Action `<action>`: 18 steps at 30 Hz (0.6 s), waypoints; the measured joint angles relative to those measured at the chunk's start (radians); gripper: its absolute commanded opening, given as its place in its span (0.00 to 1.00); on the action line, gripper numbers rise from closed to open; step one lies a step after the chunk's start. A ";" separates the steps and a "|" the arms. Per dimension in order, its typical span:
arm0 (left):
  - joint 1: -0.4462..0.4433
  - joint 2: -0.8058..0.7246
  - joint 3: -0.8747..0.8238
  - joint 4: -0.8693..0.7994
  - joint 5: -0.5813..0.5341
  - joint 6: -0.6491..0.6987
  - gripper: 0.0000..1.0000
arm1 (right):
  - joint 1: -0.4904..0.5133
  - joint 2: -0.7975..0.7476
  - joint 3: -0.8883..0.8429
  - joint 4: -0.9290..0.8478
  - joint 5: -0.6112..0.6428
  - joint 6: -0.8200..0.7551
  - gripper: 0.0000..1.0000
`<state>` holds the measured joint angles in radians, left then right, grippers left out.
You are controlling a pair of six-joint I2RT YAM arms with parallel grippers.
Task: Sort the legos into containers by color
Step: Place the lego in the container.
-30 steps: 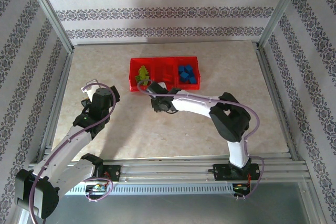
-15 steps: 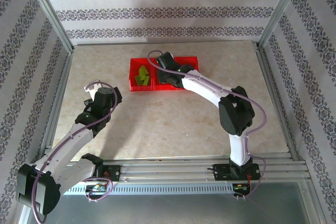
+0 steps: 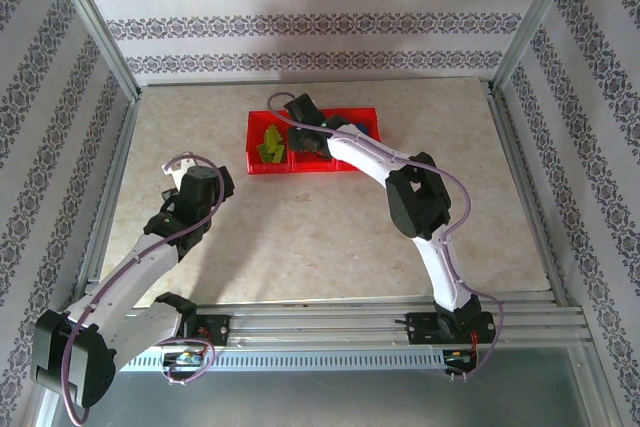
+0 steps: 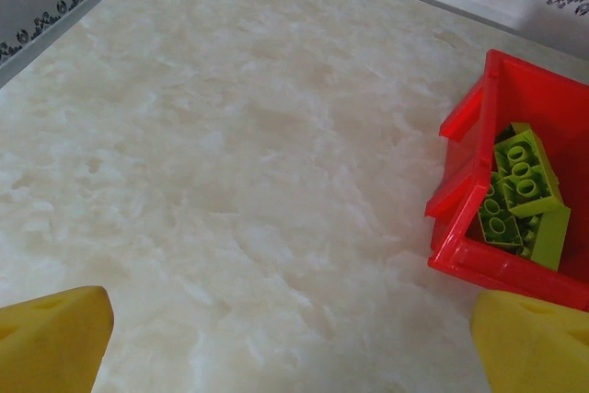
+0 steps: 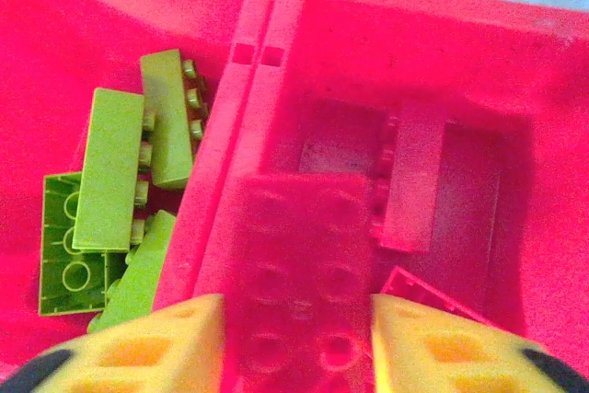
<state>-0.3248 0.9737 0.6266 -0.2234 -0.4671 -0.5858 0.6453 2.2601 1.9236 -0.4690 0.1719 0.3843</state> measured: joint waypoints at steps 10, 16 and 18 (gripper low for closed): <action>0.002 0.000 0.001 0.000 0.014 0.001 1.00 | -0.009 -0.002 0.006 -0.017 -0.009 0.007 0.64; 0.006 0.004 0.009 -0.003 0.019 0.003 1.00 | -0.009 -0.084 -0.062 -0.017 -0.005 0.000 0.74; 0.006 0.004 0.014 -0.009 0.021 0.006 1.00 | -0.009 -0.138 -0.104 -0.012 -0.001 -0.001 0.75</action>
<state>-0.3183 0.9779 0.6403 -0.2321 -0.4461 -0.5800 0.6365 2.1223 1.8198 -0.4812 0.1707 0.3836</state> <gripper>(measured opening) 0.994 0.741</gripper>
